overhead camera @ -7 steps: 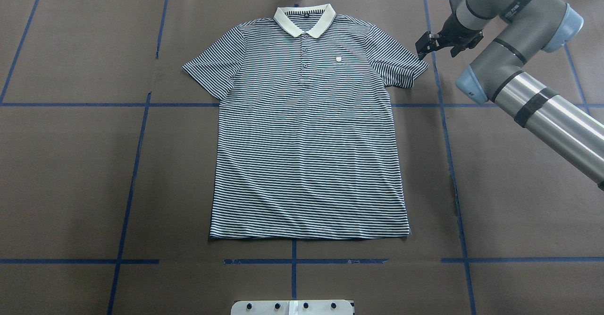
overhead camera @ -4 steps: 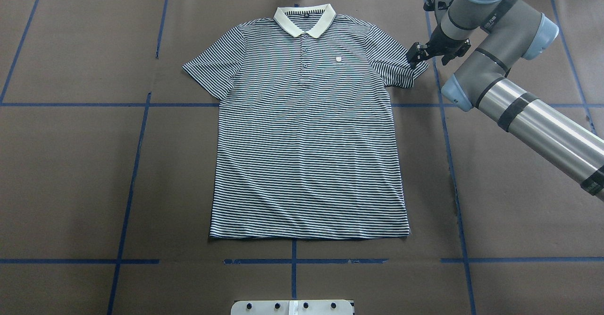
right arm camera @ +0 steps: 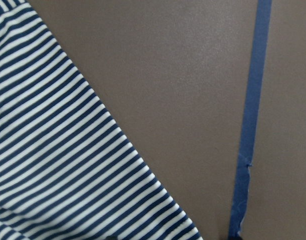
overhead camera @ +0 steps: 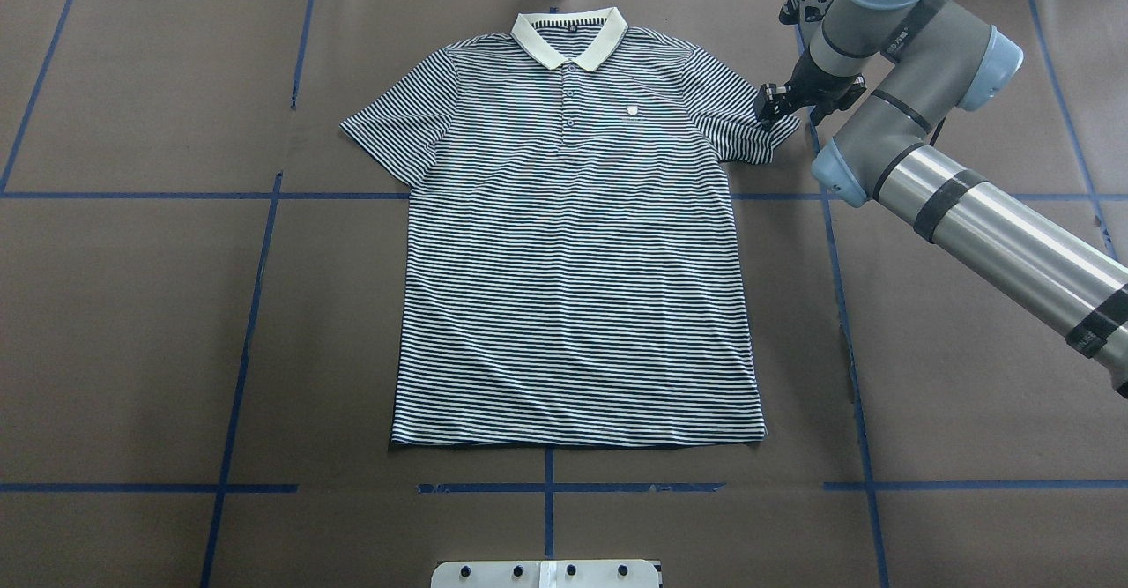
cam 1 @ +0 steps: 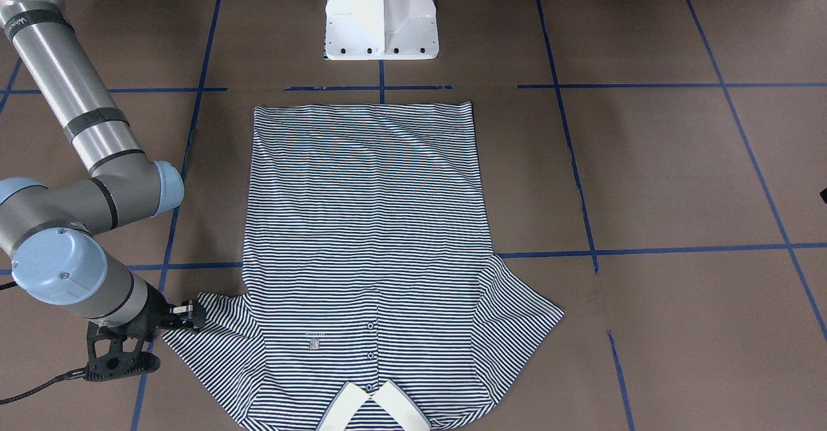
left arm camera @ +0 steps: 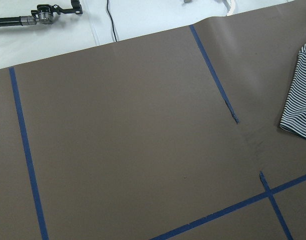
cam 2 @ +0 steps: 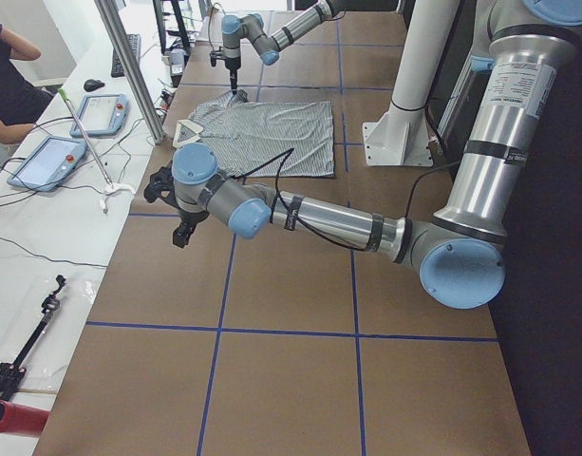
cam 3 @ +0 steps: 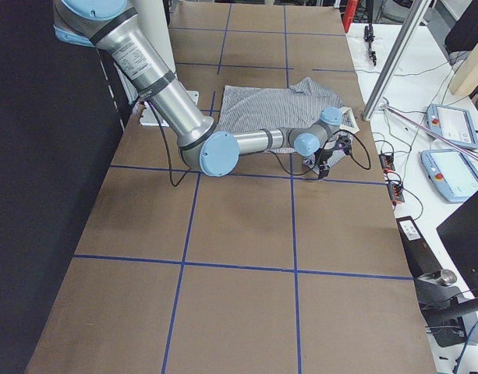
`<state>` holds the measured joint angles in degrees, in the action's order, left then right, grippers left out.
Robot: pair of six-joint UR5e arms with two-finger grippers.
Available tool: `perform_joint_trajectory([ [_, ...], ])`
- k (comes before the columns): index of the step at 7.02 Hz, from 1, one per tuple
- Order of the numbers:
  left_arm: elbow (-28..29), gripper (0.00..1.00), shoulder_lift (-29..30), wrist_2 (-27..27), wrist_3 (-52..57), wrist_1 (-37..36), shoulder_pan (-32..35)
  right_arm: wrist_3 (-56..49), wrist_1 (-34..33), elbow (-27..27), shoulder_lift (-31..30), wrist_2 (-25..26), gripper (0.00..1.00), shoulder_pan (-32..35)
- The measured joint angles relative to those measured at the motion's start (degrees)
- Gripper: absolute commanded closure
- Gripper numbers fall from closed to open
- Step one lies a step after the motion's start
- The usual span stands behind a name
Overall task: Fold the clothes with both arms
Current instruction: 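Move the right gripper down to the sleeve nearest it, then grasp the sleeve with the right gripper and fold it onto the shirt body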
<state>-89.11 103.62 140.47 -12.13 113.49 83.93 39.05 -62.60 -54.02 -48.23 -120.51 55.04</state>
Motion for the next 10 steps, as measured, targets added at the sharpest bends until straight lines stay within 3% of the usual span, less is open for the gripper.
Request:
perform_joint_trajectory([
  [1,-0.01,0.0,0.05,0.04,0.0,-0.04,0.0,-0.08,-0.04,0.09,0.03,0.01,0.96,-0.01],
  [2,0.02,0.0,0.23,0.04,0.0,-0.12,0.0,-0.26,-0.05,0.1,0.05,-0.01,1.0,0.01],
  [6,0.11,0.0,1.18,0.08,0.0,-0.44,0.0,-0.72,-0.11,-1.31,0.72,-0.91,1.0,0.25],
  [10,0.31,0.0,1.19,0.23,0.0,-0.44,0.07,0.46,-0.29,-7.33,3.45,-6.77,1.0,0.4],
])
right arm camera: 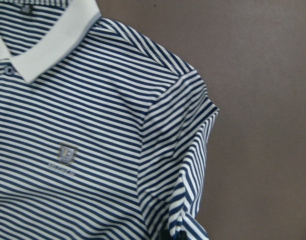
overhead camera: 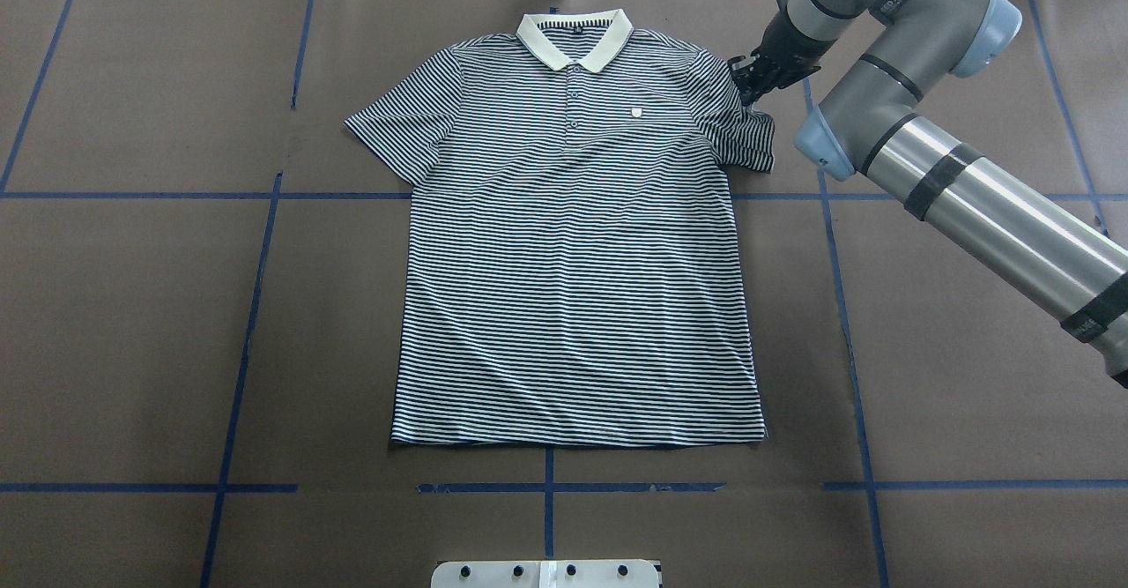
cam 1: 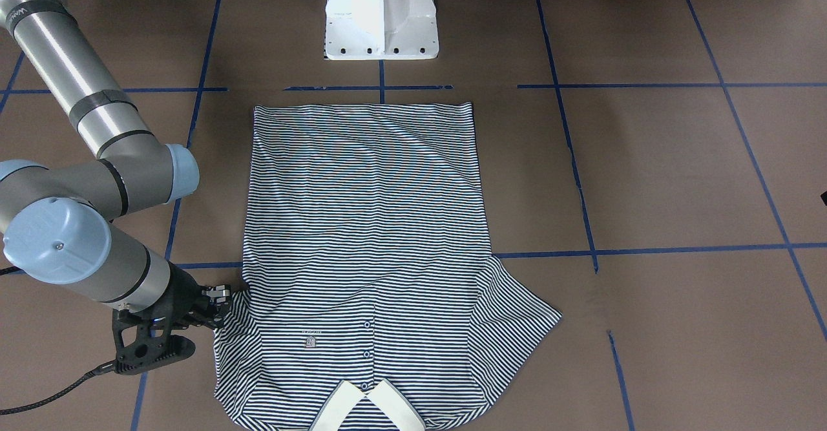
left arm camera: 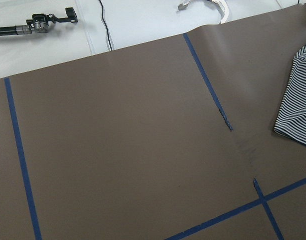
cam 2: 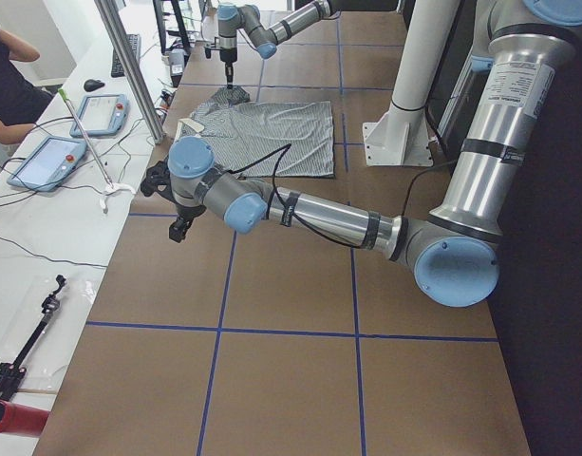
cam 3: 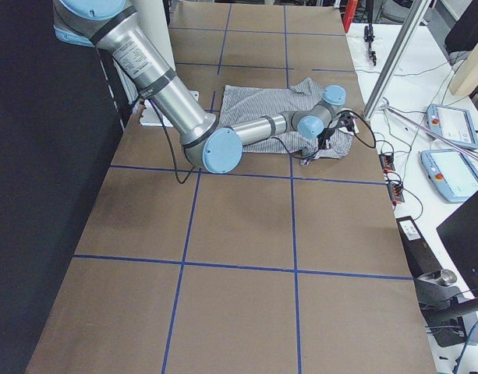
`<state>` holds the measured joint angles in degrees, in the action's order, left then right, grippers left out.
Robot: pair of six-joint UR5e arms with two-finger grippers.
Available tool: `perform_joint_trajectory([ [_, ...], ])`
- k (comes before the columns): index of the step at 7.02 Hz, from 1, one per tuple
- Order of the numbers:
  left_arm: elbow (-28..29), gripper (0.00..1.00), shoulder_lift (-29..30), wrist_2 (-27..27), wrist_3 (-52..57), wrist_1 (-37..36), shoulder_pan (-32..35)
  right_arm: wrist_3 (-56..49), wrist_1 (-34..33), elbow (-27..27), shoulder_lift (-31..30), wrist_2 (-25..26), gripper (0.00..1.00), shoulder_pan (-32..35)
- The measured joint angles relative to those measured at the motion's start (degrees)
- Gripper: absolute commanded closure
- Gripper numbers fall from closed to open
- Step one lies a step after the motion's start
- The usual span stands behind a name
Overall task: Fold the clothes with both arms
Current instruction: 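Grasp the sleeve with the right gripper and fold it onto the shirt body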
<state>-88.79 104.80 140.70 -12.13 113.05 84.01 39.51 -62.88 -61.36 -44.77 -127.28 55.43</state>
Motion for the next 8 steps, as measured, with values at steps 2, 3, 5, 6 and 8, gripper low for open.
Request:
perform_joint_trajectory([
  [2,0.44,0.0,-0.01,0.01,0.0,0.2,0.0,2.89,-0.11,3.82,6.28,2.2,1.0,-2.18],
  [3,0.74,0.0,0.05,-0.03,0.0,0.41,-0.03,3.39,-0.09,8.17,10.02,4.08,0.18,-2.93],
  [5,0.86,0.0,0.25,-0.11,-0.06,0.55,-0.06,3.62,0.72,12.99,13.36,6.86,0.0,-3.85],
  [6,0.91,0.0,0.41,-0.16,-0.43,0.55,-0.21,3.66,1.71,13.49,13.56,7.71,0.0,-4.12],
  [8,1.0,0.0,2.06,-0.76,-4.19,0.59,-1.89,4.56,2.18,13.58,13.57,8.15,0.0,-4.21],
])
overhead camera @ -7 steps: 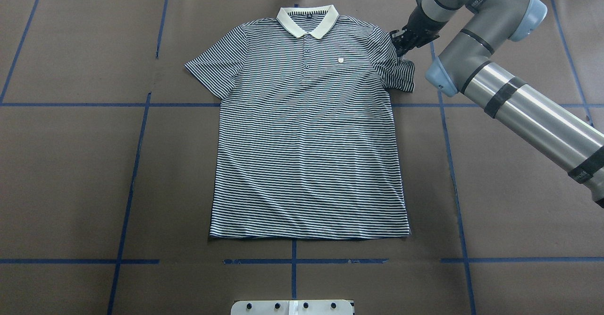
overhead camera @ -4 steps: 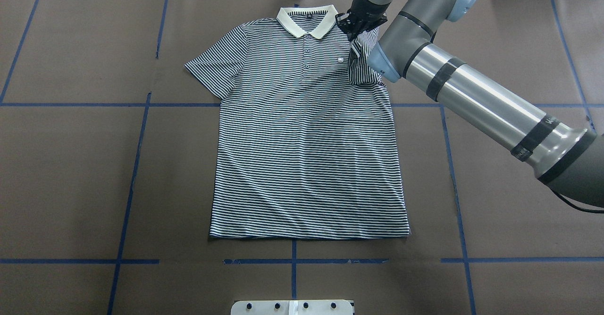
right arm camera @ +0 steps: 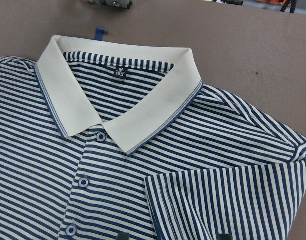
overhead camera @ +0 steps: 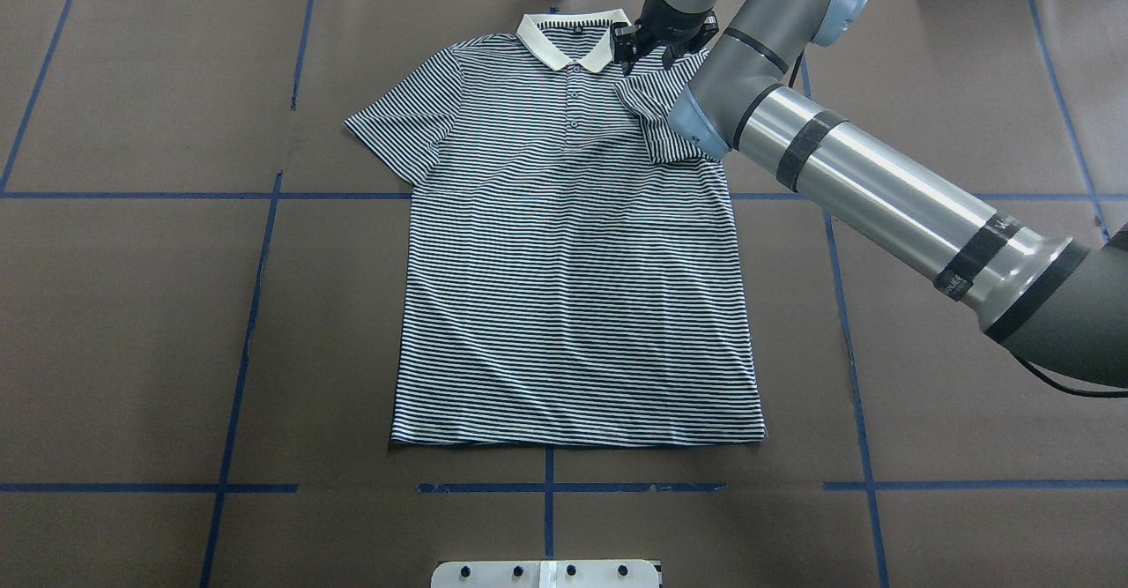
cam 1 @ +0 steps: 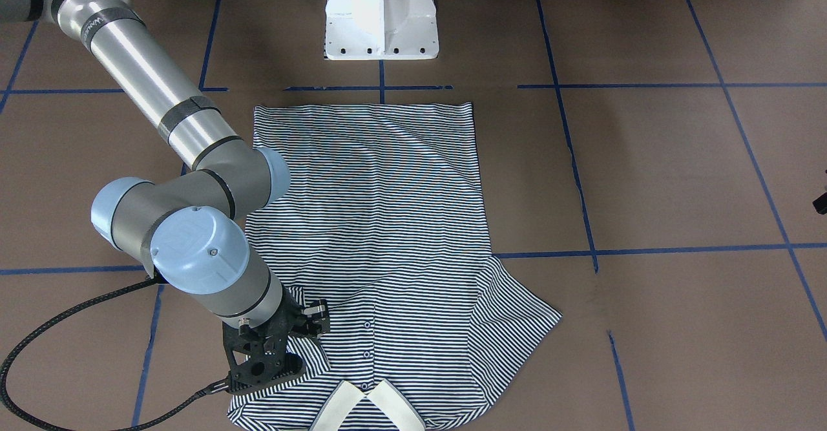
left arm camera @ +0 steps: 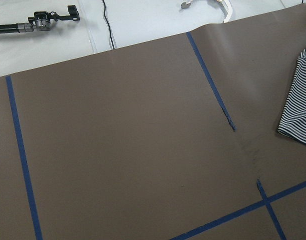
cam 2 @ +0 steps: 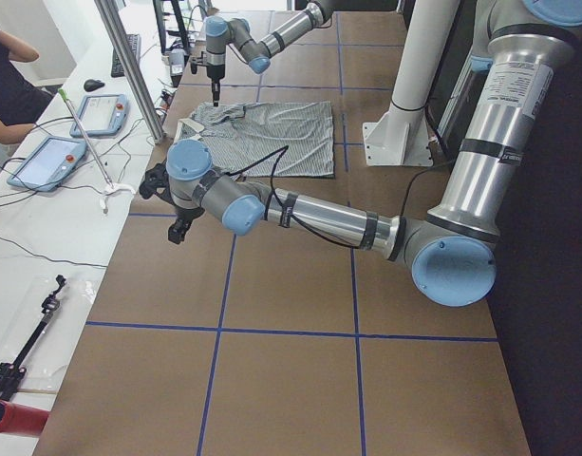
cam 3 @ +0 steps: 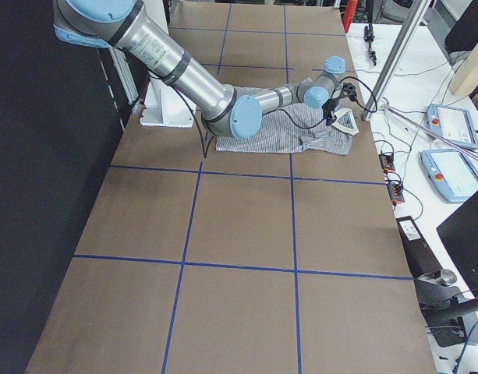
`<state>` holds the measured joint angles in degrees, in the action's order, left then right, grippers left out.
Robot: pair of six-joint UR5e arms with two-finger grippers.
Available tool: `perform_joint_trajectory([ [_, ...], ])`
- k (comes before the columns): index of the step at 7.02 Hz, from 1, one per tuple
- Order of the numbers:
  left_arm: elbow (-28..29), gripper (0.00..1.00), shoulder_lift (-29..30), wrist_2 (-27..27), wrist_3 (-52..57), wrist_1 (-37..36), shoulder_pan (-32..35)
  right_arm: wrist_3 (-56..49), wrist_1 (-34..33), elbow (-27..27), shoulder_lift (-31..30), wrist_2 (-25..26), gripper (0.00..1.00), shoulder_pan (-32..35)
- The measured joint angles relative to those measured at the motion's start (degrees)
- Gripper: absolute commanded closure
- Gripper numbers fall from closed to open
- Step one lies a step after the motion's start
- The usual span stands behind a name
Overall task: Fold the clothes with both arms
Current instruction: 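Grasp the sleeve with the right gripper and fold it onto the shirt body, then release the sleeve and raise the right gripper while the left arm approaches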
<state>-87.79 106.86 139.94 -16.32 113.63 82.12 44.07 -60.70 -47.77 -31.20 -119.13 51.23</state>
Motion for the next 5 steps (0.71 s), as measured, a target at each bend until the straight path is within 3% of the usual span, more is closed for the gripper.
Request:
perform_joint_trajectory([
  [1,0.02,0.0,2.18,-2.11,-5.44,0.01,-2.52,1.74,-1.13,-1.26,-0.46,-0.43,0.0,0.07],
  [2,-0.06,0.0,5.12,-6.51,-13.66,0.01,-6.89,3.07,-6.16,-5.82,-2.18,-1.4,0.0,0.2],
  [5,0.64,0.0,11.51,-23.38,-36.27,0.29,-22.67,0.52,-31.81,-26.14,-10.1,-3.94,0.0,2.52],
])
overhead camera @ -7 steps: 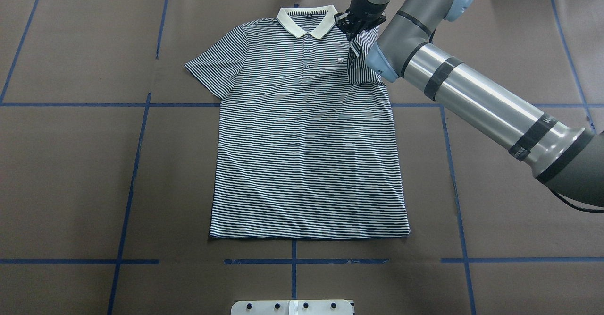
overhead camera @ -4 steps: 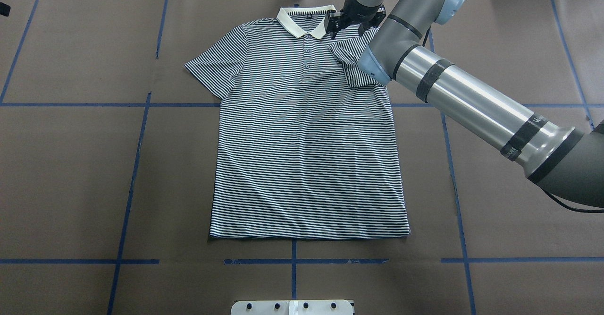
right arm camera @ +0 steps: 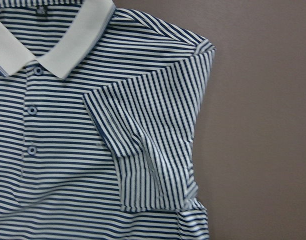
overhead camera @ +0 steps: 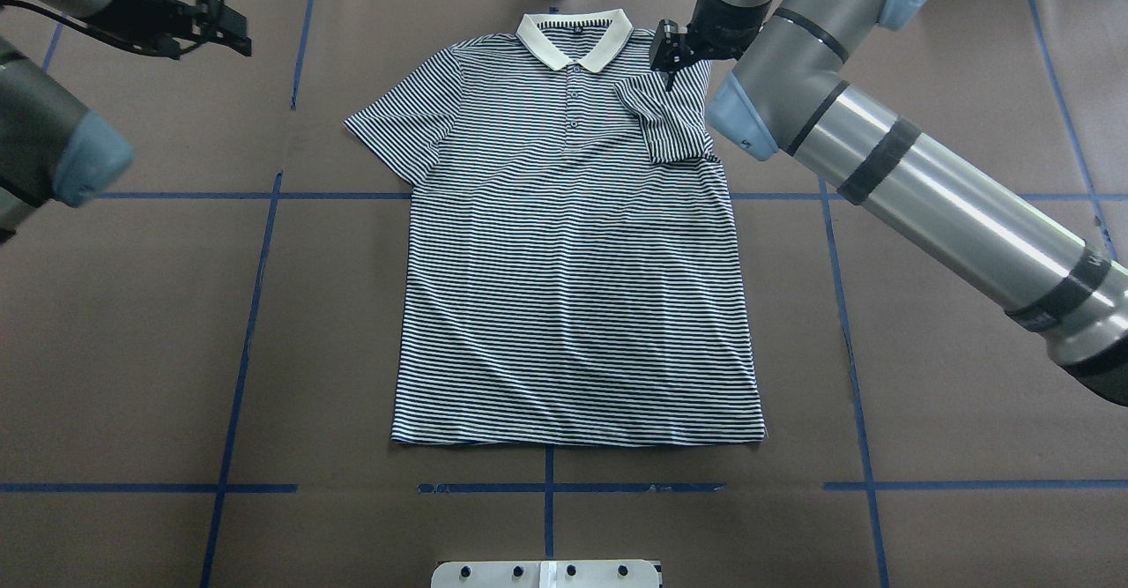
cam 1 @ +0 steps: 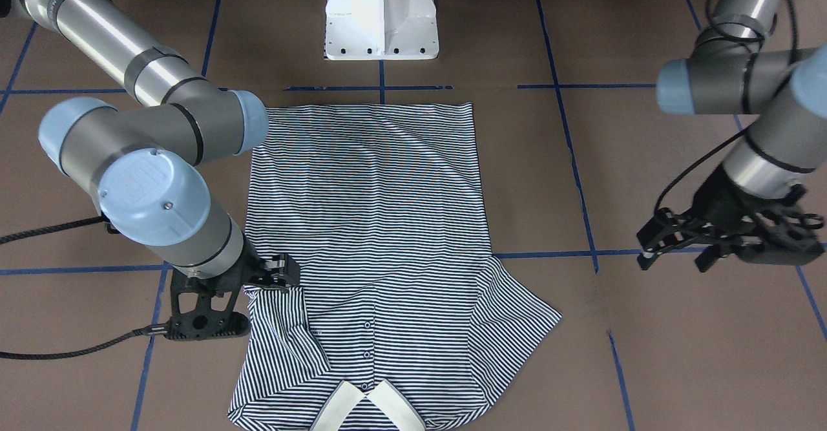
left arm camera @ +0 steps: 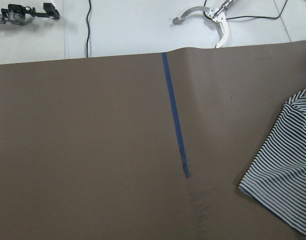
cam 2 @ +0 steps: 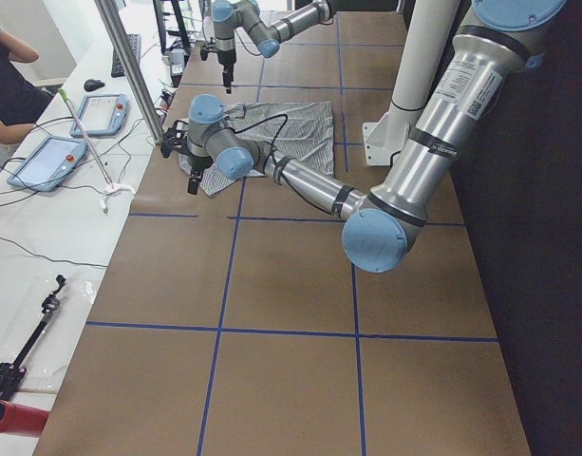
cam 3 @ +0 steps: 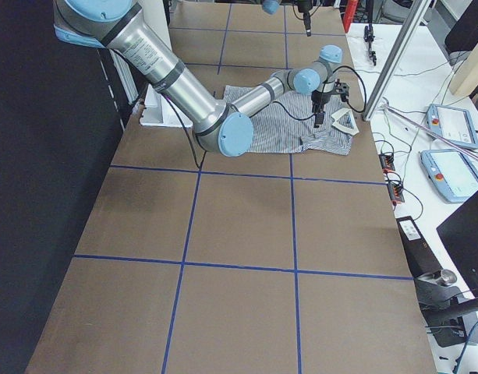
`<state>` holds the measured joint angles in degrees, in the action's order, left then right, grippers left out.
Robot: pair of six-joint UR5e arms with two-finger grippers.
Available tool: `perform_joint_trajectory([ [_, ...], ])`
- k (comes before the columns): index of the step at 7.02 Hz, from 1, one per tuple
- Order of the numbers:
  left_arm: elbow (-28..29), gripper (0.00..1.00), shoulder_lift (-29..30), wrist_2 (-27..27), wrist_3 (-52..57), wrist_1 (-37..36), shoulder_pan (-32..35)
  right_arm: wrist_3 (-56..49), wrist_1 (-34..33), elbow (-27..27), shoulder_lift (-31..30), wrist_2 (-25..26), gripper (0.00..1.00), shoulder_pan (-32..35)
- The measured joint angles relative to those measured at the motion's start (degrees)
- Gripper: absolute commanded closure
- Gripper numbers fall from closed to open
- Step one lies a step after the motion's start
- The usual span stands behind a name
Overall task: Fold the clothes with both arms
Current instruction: 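Release the sleeve and raise the right gripper while the left arm approaches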
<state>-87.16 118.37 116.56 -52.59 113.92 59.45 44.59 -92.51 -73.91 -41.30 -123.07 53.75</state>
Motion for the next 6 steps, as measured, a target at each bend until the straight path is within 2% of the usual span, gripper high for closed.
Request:
perform_joint_trajectory([
  [2,6.64,0.0,3.07,-9.16,-8.41,5.47,-6.28,-12.65,-6.97,-5.71,-4.28,-2.11,0.0,3.48],
  [4,15.16,0.0,6.9,-14.53,-11.11,10.93,-9.4,-16.05,-7.37,-9.12,-8.25,-7.24,0.0,5.99],
  [6,18.6,0.0,8.52,-17.69,-12.12,13.01,-12.06,-15.17,-6.07,-10.34,-9.78,-7.94,0.0,6.23],
])
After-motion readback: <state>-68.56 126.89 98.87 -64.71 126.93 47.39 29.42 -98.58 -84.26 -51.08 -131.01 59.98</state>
